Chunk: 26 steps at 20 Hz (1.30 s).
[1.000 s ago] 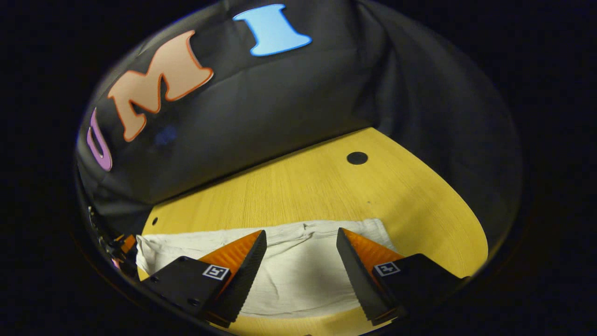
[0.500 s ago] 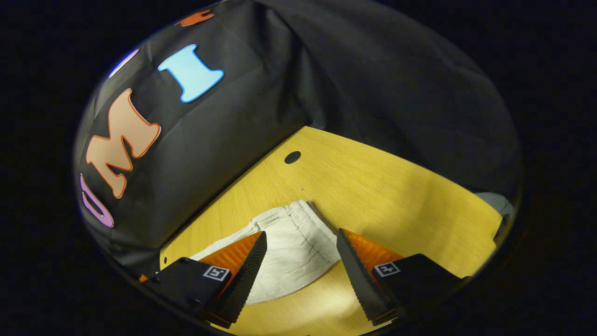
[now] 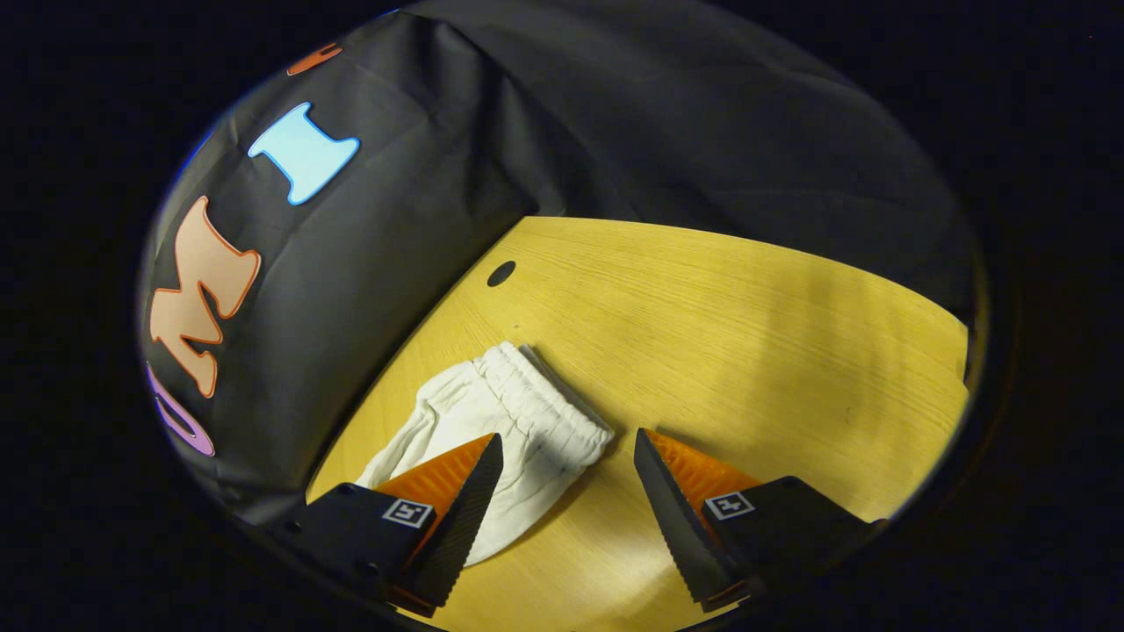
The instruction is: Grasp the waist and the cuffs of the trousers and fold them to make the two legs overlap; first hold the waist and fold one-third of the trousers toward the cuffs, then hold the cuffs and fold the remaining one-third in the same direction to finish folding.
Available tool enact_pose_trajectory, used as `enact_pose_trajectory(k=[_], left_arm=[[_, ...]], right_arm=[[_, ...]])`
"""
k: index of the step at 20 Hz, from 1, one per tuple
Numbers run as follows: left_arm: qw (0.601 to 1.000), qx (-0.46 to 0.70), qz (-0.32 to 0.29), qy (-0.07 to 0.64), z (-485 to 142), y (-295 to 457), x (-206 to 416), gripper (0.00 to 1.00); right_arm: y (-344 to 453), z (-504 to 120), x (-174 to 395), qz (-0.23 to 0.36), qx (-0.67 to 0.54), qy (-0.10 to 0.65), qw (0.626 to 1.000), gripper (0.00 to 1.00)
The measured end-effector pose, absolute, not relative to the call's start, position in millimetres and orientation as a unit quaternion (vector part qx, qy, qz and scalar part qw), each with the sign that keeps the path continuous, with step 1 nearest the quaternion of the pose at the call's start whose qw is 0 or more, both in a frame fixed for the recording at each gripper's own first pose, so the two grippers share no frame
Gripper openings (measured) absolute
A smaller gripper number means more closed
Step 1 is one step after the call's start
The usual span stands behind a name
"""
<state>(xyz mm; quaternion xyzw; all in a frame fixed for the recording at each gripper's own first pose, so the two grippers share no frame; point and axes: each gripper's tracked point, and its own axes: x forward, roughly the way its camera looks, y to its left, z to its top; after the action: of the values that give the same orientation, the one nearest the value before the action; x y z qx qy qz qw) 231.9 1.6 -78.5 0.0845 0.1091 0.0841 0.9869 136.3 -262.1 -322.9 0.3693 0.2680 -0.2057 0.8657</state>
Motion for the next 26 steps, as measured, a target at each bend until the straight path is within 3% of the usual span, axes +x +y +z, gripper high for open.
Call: enact_pose_trajectory(k=[2, 3, 4, 5, 7, 8, 9, 10, 13, 14, 18, 22, 26], left_arm=[[0.987, 0.084, 0.085, 0.107, -77.5, -0.8, 232.5, 0.96], [0.986, 0.09, 0.085, 0.108, -75.8, -1.3, 231.7, 0.96], [0.985, 0.099, 0.086, 0.109, -74.7, -1.3, 230.9, 0.97], [0.985, 0.106, 0.085, 0.108, -74.6, -2.7, 231.8, 0.96], [0.985, 0.113, 0.082, 0.103, -70.2, -7.0, 232.1, 0.96], [0.985, 0.113, 0.081, 0.101, -67.8, -10.8, 232.7, 0.96], [0.985, 0.111, 0.081, 0.1, -68.0, -14.0, 233.8, 0.96], [0.986, 0.106, 0.081, 0.099, -67.8, -18.1, 234.7, 0.96], [0.987, 0.093, 0.084, 0.1, -71.2, -22.7, 231.4, 0.96], [0.987, 0.089, 0.085, 0.101, -71.7, -23.1, 230.1, 0.96], [0.987, 0.085, 0.093, 0.101, -70.2, -20.3, 226.0, 0.96], [0.987, 0.08, 0.095, 0.099, -67.8, -17.7, 218.7, 0.96], [0.989, 0.066, 0.092, 0.096, -66.3, -19.9, 212.2, 0.97]], right_arm=[[-257.3, -328.1, 138.4, -0.199, 0.363, 0.272, 0.869, 0.9], [-258.8, -326.9, 139.0, -0.199, 0.355, 0.268, 0.873, 0.96], [-257.3, -329.1, 140.4, -0.195, 0.353, 0.27, 0.874, 0.95], [-258.1, -326.2, 141.6, -0.194, 0.353, 0.267, 0.875, 0.87], [-256.6, -327.3, 145.8, -0.19, 0.354, 0.263, 0.877, 0.91], [-253.5, -331.7, 147.2, -0.187, 0.354, 0.267, 0.877, 0.87], [-256.6, -333.3, 147.7, -0.19, 0.35, 0.265, 0.878, 0.81], [-257.5, -335.6, 148.2, -0.191, 0.353, 0.264, 0.877, 0.6], [-262.2, -340.8, 146.0, -0.199, 0.37, 0.262, 0.868, 0.53], [-262.5, -341.7, 147.2, -0.201, 0.376, 0.261, 0.866, 0.41], [-260.5, -342.9, 153.2, -0.209, 0.377, 0.26, 0.864, 0.17], [-262.2, -337.8, 152.0, -0.217, 0.381, 0.252, 0.862, 0.13], [-259.7, -321.3, 152.3, -0.207, 0.373, 0.238, 0.872, 0.04]])
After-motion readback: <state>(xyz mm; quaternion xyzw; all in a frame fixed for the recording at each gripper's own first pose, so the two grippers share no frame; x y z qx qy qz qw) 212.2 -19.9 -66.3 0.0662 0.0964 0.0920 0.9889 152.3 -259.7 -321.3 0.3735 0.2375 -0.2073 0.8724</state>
